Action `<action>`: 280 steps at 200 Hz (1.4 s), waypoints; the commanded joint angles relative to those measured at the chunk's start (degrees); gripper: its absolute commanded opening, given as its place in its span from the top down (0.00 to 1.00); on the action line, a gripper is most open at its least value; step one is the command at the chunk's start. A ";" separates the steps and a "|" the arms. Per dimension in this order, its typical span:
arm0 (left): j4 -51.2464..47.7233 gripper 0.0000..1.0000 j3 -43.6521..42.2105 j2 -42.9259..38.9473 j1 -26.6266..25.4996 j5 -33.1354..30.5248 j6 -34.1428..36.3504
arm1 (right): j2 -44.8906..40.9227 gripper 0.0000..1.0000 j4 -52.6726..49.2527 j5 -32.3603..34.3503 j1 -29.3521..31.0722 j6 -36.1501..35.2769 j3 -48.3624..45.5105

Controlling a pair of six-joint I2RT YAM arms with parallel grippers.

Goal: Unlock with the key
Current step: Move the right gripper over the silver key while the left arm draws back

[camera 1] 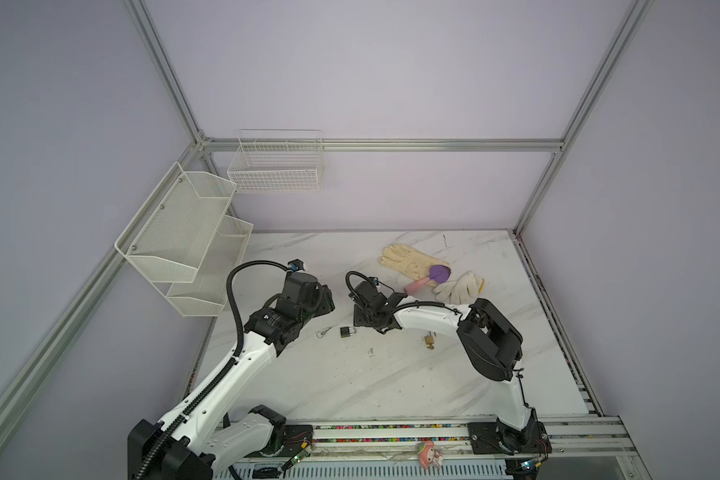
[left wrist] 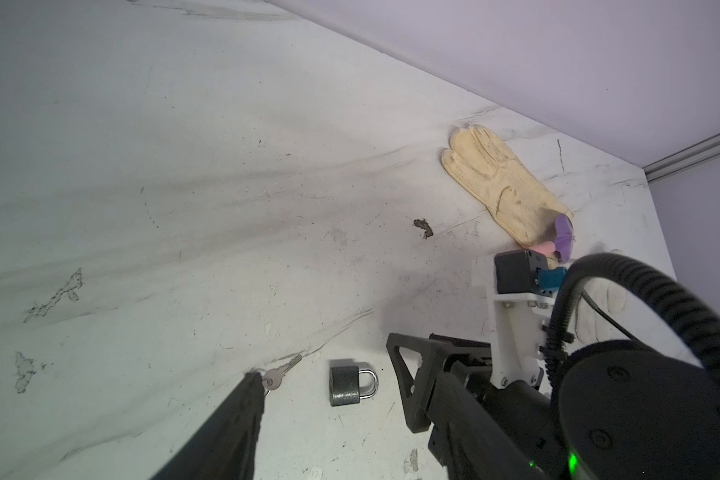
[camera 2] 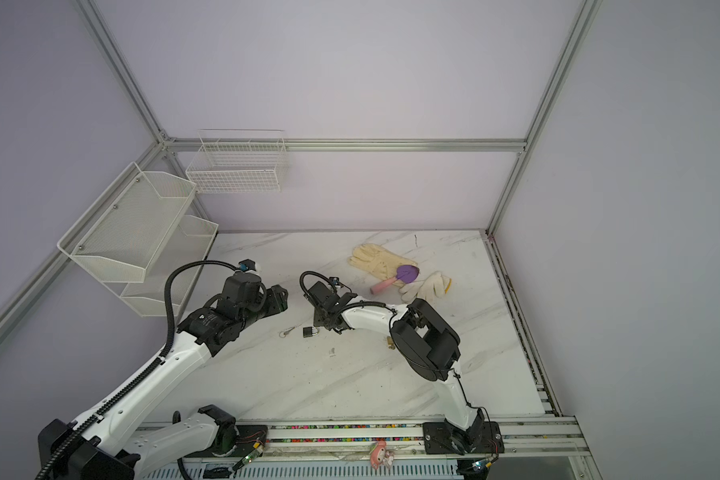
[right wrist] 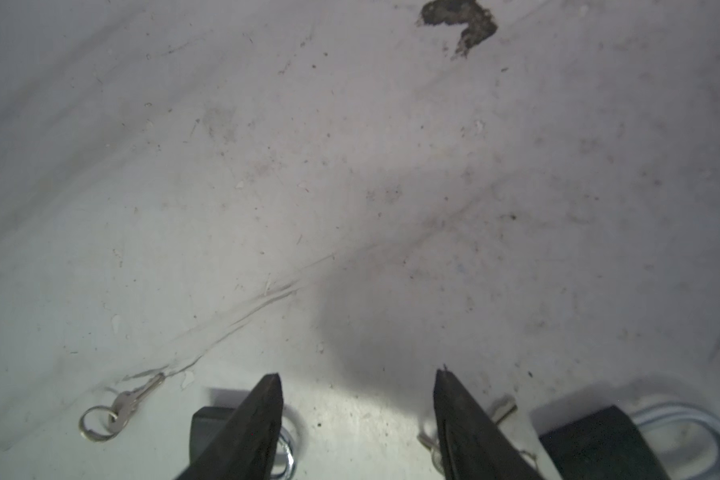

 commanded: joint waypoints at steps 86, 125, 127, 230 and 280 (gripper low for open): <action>2.75 0.34 -3.46 -1.88 1.84 4.84 -3.32 | -1.05 0.51 -5.14 2.05 3.52 -3.72 -0.87; 2.76 0.34 -3.66 -2.08 1.82 5.37 -3.89 | -3.72 0.51 -6.81 2.15 4.18 -4.10 -3.85; 2.76 0.34 -3.64 -2.08 1.84 5.44 -3.90 | -4.10 0.51 -6.79 2.12 4.12 -4.10 -4.10; 3.94 0.34 -3.85 -2.27 1.90 6.23 -6.62 | -15.17 0.47 -5.81 -5.89 1.83 -1.39 -11.29; 5.22 0.34 -3.31 -1.25 1.90 7.50 -5.50 | -12.44 0.47 -2.92 -8.29 0.59 5.62 -12.54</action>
